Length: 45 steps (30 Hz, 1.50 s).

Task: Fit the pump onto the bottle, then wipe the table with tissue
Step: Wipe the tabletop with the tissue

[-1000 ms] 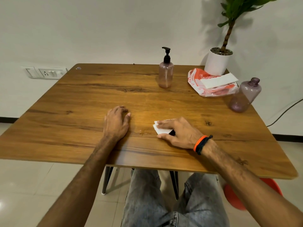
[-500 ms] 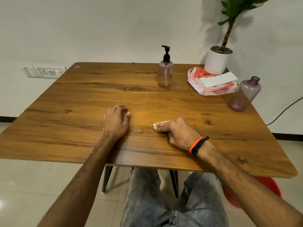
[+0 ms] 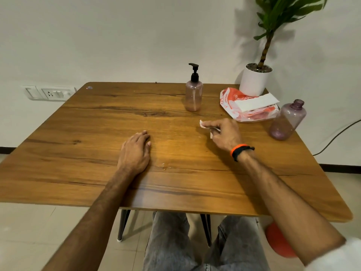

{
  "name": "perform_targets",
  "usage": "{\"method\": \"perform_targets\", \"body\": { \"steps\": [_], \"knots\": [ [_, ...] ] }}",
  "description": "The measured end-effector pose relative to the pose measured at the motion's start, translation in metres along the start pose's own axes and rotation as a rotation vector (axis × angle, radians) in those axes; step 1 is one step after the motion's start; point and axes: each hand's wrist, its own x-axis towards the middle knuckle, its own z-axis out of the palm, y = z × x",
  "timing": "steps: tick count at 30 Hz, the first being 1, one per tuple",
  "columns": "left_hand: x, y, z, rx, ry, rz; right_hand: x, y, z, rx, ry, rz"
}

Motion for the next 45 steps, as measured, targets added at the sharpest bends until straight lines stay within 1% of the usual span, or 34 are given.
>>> {"method": "perform_targets", "body": {
  "steps": [2, 5, 7, 9, 11, 16, 18, 20, 22, 23, 24, 26, 27, 29, 31, 34, 39, 42, 45],
  "knots": [
    [0.000, -0.001, 0.001, 0.010, -0.010, 0.005, 0.018, 0.008, 0.003, -0.109, -0.040, 0.004],
    [0.000, -0.001, 0.001, 0.008, -0.008, -0.001, 0.033, 0.014, 0.010, -0.280, -0.171, 0.035],
    [0.000, 0.000, 0.002, 0.011, -0.001, -0.002, 0.035, 0.015, 0.014, -0.397, -0.233, 0.008],
    [0.000, -0.001, 0.003, 0.012, 0.002, -0.006, 0.030, 0.012, 0.014, -0.435, -0.282, -0.024],
    [0.000, -0.001, 0.003, 0.014, 0.000, -0.006, 0.019, 0.008, 0.011, -0.402, -0.334, -0.069],
    [0.000, -0.001, 0.005, 0.022, 0.003, 0.000, -0.035, -0.013, 0.010, -0.317, -0.402, -0.310],
    [0.000, -0.001, 0.005, 0.025, 0.003, -0.003, -0.055, -0.019, 0.011, -0.274, -0.432, -0.378],
    [0.000, -0.001, 0.005, 0.026, 0.003, -0.007, -0.066, -0.020, 0.010, -0.157, -0.477, -0.371],
    [0.000, -0.001, 0.005, 0.026, 0.000, -0.009, -0.066, -0.020, 0.005, 0.058, -0.502, -0.251],
    [0.000, -0.002, 0.005, 0.026, -0.002, -0.007, -0.061, -0.018, 0.003, 0.180, -0.476, -0.176],
    [0.000, -0.002, 0.005, 0.024, -0.002, -0.005, -0.052, -0.015, 0.001, 0.283, -0.416, -0.105],
    [0.000, -0.003, 0.005, 0.015, -0.003, -0.002, -0.029, -0.008, -0.001, 0.376, -0.237, -0.004],
    [0.001, -0.003, 0.005, 0.012, -0.003, 0.000, -0.016, -0.004, -0.002, 0.357, -0.147, 0.022],
    [0.000, -0.004, 0.006, 0.010, 0.000, 0.004, 0.011, 0.006, -0.002, 0.210, -0.015, 0.055],
    [0.001, -0.006, 0.008, 0.010, 0.007, 0.008, 0.035, 0.018, 0.000, 0.038, 0.040, 0.086],
    [0.001, -0.008, 0.009, 0.009, 0.020, 0.014, 0.059, 0.032, 0.005, -0.130, -0.015, 0.096],
    [0.002, -0.009, 0.012, -0.003, 0.043, 0.016, 0.073, 0.042, 0.018, -0.322, -0.084, 0.057],
    [0.003, -0.010, 0.013, 0.003, 0.050, 0.010, 0.071, 0.042, 0.022, -0.335, -0.107, 0.047],
    [0.003, -0.009, 0.013, 0.008, 0.042, 0.012, 0.053, 0.030, 0.020, -0.279, -0.184, -0.032]
  ]
}}
